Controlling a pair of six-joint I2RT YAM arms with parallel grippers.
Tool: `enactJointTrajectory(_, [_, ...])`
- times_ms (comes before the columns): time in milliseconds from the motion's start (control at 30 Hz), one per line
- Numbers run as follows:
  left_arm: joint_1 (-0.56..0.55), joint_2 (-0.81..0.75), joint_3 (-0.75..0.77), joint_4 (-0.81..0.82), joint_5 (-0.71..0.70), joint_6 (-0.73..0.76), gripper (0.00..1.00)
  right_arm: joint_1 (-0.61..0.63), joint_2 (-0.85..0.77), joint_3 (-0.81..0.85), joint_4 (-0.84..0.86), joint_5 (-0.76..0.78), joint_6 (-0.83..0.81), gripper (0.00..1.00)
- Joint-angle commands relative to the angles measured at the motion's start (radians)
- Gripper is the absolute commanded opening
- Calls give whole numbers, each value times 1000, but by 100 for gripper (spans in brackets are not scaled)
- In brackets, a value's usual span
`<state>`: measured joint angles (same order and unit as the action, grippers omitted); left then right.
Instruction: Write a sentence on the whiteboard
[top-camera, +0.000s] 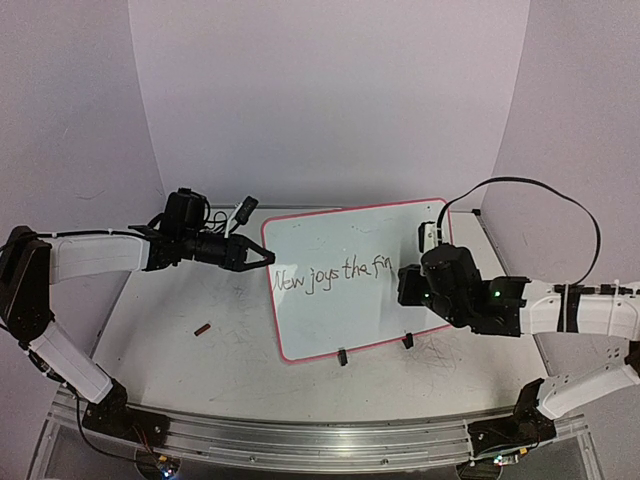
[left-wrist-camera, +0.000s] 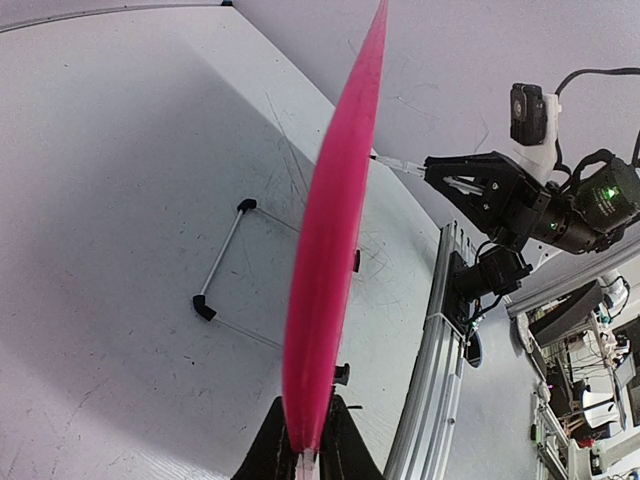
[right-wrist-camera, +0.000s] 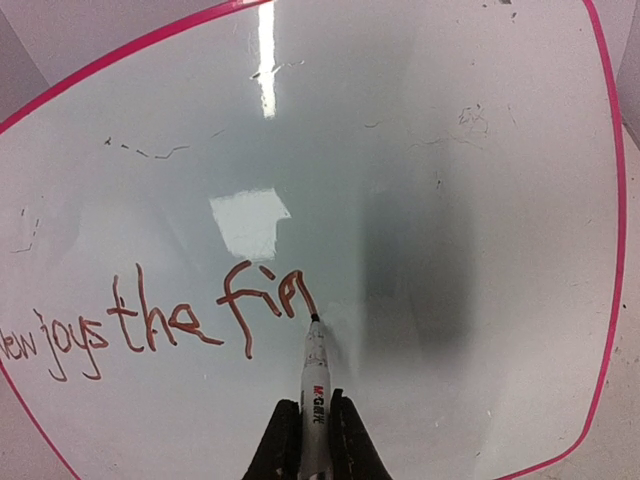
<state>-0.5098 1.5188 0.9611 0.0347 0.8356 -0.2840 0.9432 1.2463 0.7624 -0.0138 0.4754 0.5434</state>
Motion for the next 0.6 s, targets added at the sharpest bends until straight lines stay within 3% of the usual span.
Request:
enactJointTrajectory(0, [-27,6,32,-29,-2,14,8,-2,-47,1,33,-18,-13,0])
enactJointTrajectory(567, [-27,3,32,-29,-2,14,9,-32,-20,14,47,58,-16,0])
